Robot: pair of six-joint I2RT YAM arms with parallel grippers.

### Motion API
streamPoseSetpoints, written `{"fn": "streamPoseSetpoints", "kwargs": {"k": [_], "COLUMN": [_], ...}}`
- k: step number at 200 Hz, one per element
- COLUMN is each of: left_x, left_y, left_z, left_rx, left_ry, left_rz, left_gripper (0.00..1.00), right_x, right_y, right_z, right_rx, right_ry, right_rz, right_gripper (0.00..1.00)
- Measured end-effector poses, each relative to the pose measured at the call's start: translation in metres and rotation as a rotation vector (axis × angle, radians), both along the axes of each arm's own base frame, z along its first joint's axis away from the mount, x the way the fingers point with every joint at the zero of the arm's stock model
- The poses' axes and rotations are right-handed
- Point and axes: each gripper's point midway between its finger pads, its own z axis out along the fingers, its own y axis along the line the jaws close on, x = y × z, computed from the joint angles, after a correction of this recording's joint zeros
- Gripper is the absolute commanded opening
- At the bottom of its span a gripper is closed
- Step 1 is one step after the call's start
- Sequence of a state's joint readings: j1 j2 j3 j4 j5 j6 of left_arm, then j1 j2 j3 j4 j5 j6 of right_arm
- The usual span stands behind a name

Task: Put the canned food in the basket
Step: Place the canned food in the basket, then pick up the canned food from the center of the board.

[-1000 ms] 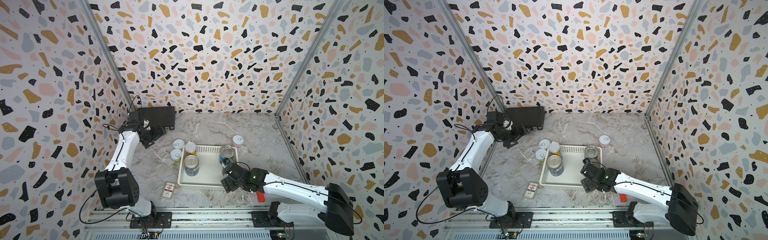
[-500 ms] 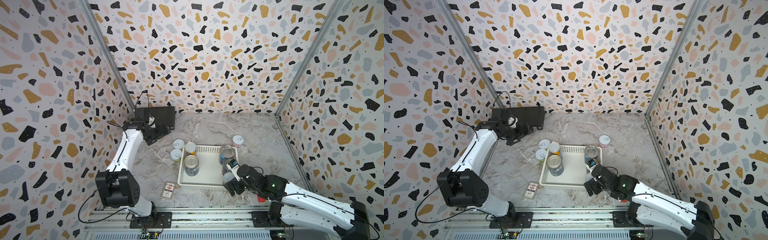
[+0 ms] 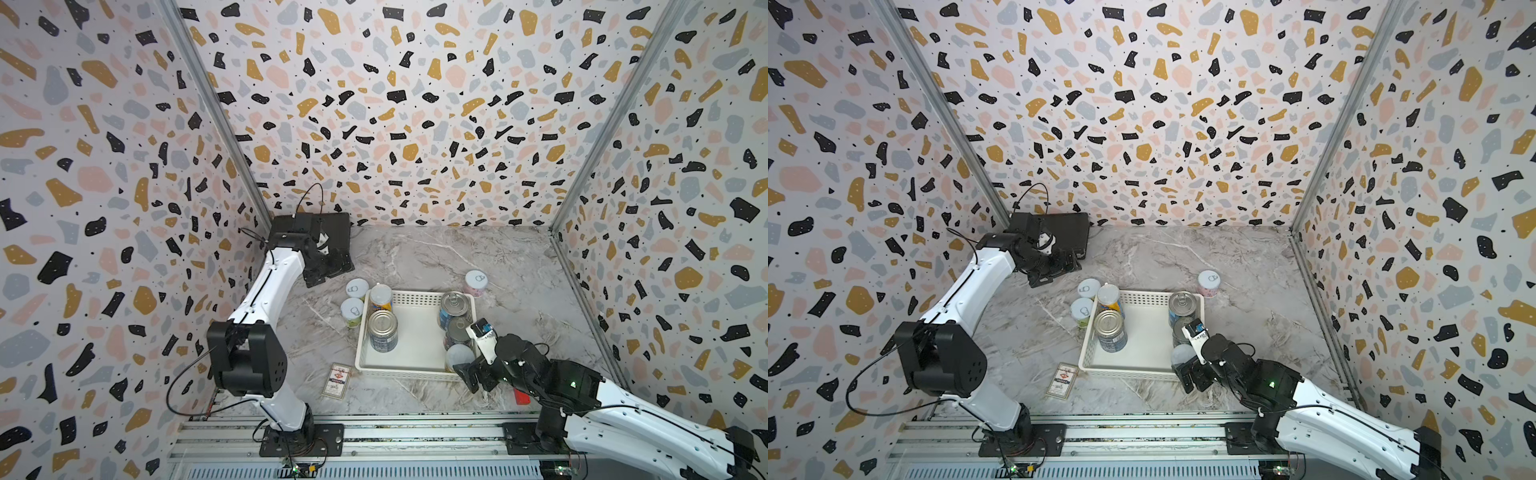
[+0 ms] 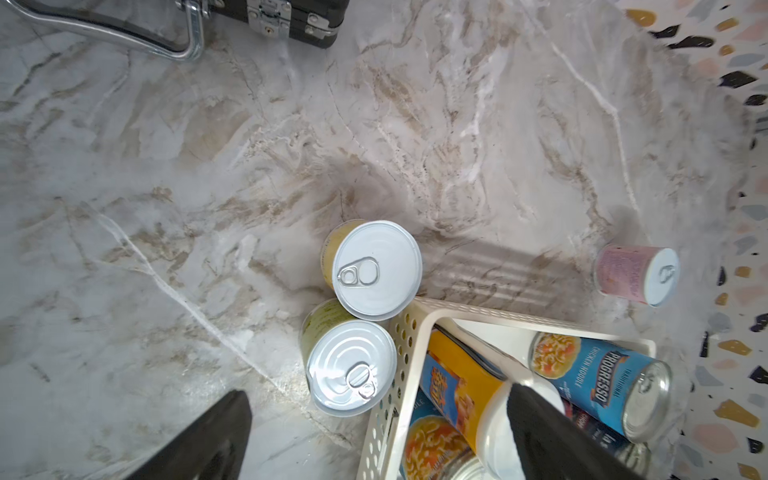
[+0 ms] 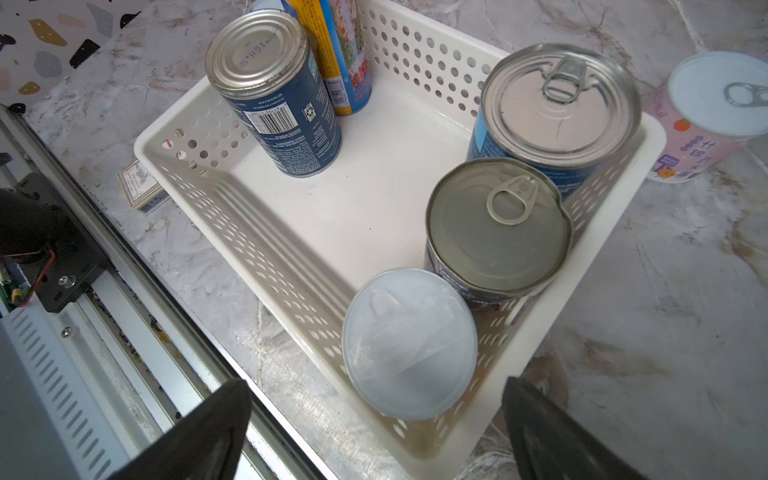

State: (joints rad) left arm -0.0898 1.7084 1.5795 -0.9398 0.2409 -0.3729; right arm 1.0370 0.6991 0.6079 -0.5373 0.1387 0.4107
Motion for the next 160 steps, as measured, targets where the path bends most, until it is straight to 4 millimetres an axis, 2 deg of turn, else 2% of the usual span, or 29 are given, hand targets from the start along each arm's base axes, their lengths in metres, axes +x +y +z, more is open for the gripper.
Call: {"fn": "streamPoseSetpoints", "kwargs": {"k": [43, 98, 130, 160], "left_x": [0.025, 0.029, 0.034, 0.025], "left_y": [-0.005, -0.001, -0.023, -0.041], "left_z": [-0.033, -0.053, -0.072, -0.088], "left_rx": [0.068, 0.127, 0.183, 0.217], "left_ry": [0.088, 0.155, 0.186, 0.234], "left_rz": [-0.026, -0.024, -0.085, -0.142], "left_gripper": [1.0, 1.0, 1.0, 1.0], "right_x": [0.001, 0.001, -0.001, -0.001], "right_y": [0.002, 0.002, 0.003, 0.003], "right_z": [-0.013, -0.016, -0.015, -0.013], "right_rx": [-0.049, -0.058, -0.051, -0.041], "right_ry": [0.029, 0.039, 0.042, 0.04], "right_rz": [0.0, 0.002, 0.007, 0.003], "right_gripper": [1.0, 1.0, 1.0, 1.0]}}
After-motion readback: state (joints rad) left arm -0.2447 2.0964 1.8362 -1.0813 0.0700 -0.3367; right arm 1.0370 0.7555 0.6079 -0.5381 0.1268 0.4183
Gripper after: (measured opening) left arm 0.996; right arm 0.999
